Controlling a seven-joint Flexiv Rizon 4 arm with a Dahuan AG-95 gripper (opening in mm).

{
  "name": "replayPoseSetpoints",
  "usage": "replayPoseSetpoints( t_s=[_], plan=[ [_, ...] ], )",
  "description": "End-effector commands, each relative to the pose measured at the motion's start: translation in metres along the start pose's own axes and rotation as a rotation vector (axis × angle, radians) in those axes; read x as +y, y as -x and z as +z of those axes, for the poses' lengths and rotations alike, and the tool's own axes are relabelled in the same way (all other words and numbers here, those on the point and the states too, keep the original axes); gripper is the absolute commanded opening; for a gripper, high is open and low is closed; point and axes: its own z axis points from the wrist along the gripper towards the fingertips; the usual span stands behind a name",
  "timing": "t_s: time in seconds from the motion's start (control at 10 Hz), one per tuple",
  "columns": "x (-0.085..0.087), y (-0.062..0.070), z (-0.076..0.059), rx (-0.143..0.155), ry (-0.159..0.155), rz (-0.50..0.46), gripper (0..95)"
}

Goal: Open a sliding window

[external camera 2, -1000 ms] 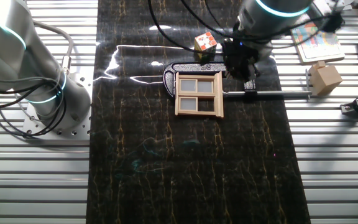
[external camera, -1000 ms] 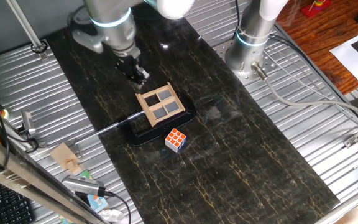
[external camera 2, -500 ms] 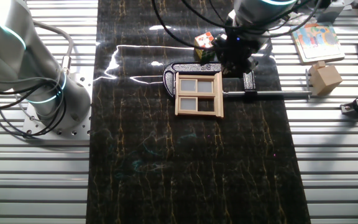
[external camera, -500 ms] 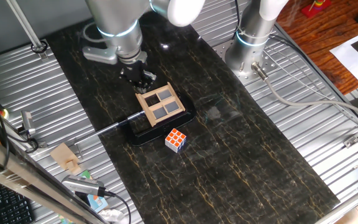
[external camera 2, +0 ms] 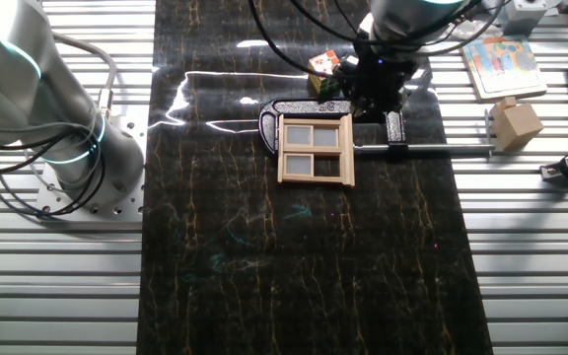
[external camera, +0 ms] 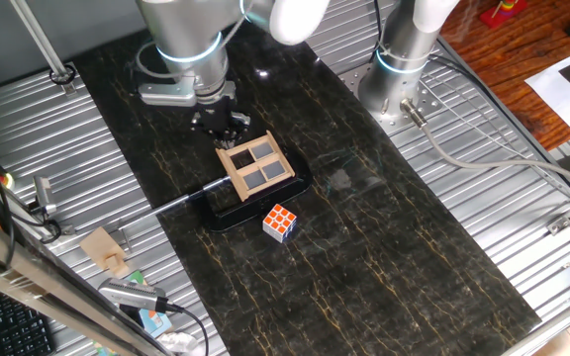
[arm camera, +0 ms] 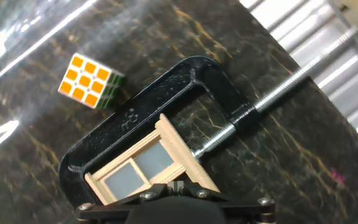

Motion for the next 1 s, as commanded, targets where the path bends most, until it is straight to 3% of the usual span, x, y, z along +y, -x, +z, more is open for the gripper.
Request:
replayPoseSetpoints(
  t_s=[0.1,0.2,0.5,0.6,0.7,0.9,1.0],
  plan=[
    [-0.0002,0.0000,-0.0003,0.007,-0.008,-0.007,0.0],
    [-0.0021,0.0020,-0.0015,0.016,-0.021,0.000,0.0],
    [-0.0021,0.0020,-0.0015,0.026,-0.170,0.008,0.0],
    [-0.0021,0.0020,-0.0015,0.029,-0.194,0.005,0.0],
    [-0.0021,0.0020,-0.0015,0.045,-0.264,-0.015,0.0],
    [-0.0021,0.0020,-0.0015,0.086,-0.331,-0.050,0.0],
    [-0.0021,0.0020,-0.0015,0.093,-0.334,-0.062,0.0]
  ],
)
